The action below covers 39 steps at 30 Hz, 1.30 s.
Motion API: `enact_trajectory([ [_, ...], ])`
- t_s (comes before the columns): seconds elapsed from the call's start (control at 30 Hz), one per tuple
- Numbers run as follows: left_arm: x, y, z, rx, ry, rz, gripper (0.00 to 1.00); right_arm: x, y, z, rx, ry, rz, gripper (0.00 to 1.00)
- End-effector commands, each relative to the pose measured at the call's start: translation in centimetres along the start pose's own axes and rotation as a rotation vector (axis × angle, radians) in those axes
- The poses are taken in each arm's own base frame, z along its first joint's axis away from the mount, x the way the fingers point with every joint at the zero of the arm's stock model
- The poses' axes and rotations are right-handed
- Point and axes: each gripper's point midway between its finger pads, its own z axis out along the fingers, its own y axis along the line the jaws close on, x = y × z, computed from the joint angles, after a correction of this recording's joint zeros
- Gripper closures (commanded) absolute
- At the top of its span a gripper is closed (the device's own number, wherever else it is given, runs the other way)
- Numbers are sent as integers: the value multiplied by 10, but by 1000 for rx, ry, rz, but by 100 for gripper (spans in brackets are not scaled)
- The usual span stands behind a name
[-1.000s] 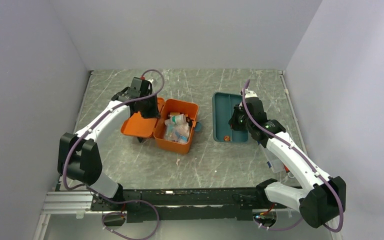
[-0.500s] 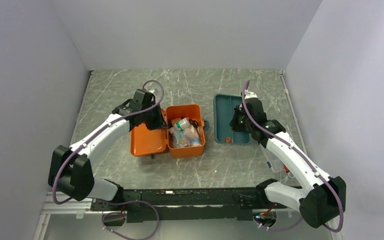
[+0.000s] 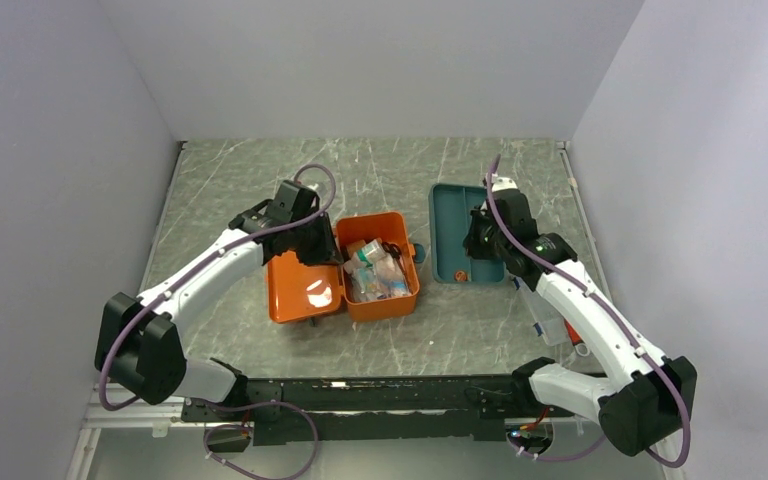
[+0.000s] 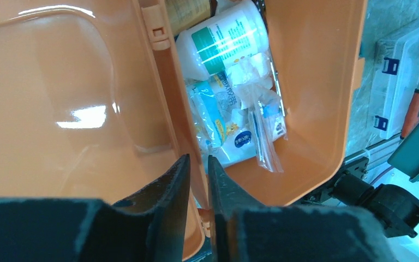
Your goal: Organize the medicine kit
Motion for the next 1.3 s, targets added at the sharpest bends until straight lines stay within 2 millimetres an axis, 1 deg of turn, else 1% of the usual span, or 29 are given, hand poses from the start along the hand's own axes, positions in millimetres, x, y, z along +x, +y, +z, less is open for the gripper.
enact_trajectory([
  [0.0,-15,-19,-27,36,-49,76,73,-34,12,-17,-25,-84,-27,100],
  [0.1,-19,-22,-34,34,-61,101,66,-38,20,-20,-42,-85,-39,100],
  [0.23,-27,-30,-49,50,-86,141,63,-38,36,-22,-56,-73,-66,100],
  [0.3,-33,-33,-60,52,-121,167,60,-36,45,-22,-64,-71,-78,100],
  [0.4,-41,-34,-79,44,-191,213,52,-35,60,-21,-85,-69,-77,100],
  [0.53,-48,-27,-107,17,-302,270,44,-34,81,-18,-105,-56,-90,100],
  [0.6,-49,-25,-117,21,-343,307,37,-34,91,-16,-110,-47,-93,100],
  [0.63,-48,-22,-122,13,-359,325,34,-33,95,-15,-111,-42,-96,100],
  [0.73,-45,-14,-132,-14,-380,357,30,-32,109,-12,-107,-32,-92,100],
  [0.8,-46,-4,-138,-58,-413,367,27,-31,118,-11,-109,-22,-87,100],
  [0.83,-45,1,-139,-75,-424,372,24,-32,124,-11,-110,-21,-85,100],
  [0.93,-42,13,-144,-112,-452,385,21,-29,138,-9,-102,-15,-88,100],
  [1.03,-39,23,-147,-137,-475,402,1,-25,151,-6,-98,-5,-95,100],
  [1.13,-36,37,-148,-193,-486,400,1,-18,163,2,-86,17,-107,100],
  [1.27,-33,62,-150,-289,-520,372,1,-11,177,8,-64,39,-119,100],
])
